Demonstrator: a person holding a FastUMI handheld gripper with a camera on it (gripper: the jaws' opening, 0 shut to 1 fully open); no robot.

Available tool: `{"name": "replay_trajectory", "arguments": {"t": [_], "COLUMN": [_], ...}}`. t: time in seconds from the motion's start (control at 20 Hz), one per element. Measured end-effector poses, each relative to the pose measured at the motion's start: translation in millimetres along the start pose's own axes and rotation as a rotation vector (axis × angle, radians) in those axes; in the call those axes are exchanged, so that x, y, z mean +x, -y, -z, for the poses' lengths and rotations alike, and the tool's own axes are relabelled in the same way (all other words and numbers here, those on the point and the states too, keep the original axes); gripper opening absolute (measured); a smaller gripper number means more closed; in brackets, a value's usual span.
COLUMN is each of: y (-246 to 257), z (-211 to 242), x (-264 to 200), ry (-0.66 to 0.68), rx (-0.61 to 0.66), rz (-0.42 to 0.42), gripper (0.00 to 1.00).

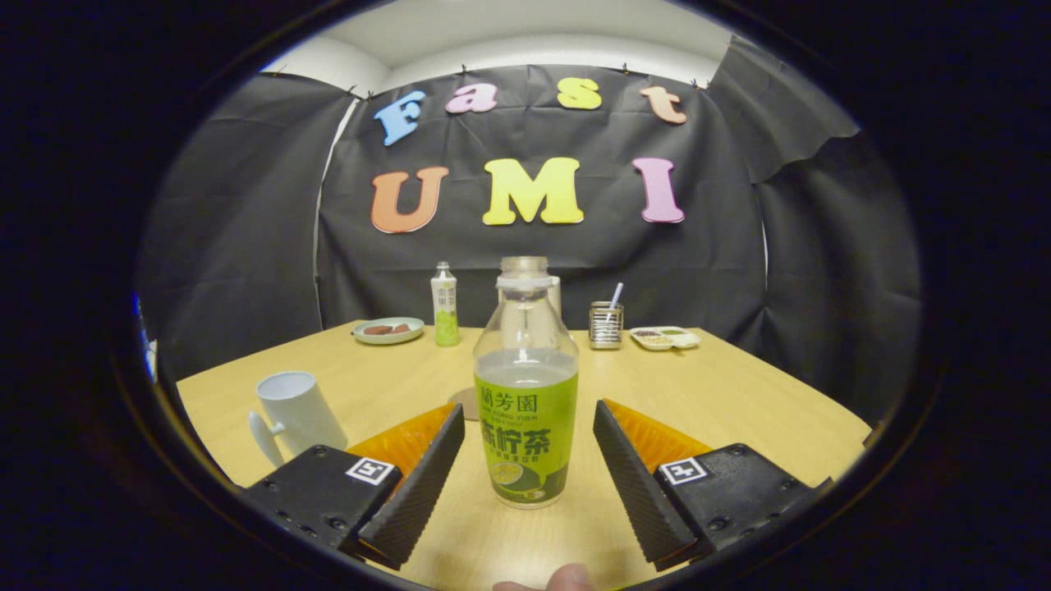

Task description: Take the bottle from table, then pour the juice into the cup, finally place the bottle on the coaster

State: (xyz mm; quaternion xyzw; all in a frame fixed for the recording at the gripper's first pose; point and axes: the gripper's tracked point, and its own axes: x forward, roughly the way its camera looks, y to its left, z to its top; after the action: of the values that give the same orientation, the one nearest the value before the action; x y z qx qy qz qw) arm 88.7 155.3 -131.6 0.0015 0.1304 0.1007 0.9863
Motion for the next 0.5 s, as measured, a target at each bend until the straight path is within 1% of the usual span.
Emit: {"name": "replay_trajectory", "arguments": {"t": [0.05, 0.15, 0.25, 0.4, 0.5], "y": [-1, -4, 1, 5, 3], "z": [5, 10, 13, 11, 10], "x": [3, 8, 15, 23, 27], "ry": [-0.008, -0.018, -0.026, -0.026, -0.024], "rx": [-0.016, 0.005, 0.028, 0.040, 0.033], "rz": [0.006, -0.003, 0.014, 0.034, 0.033], "gripper": [1.00, 1.00, 1.00, 1.00, 1.00]}}
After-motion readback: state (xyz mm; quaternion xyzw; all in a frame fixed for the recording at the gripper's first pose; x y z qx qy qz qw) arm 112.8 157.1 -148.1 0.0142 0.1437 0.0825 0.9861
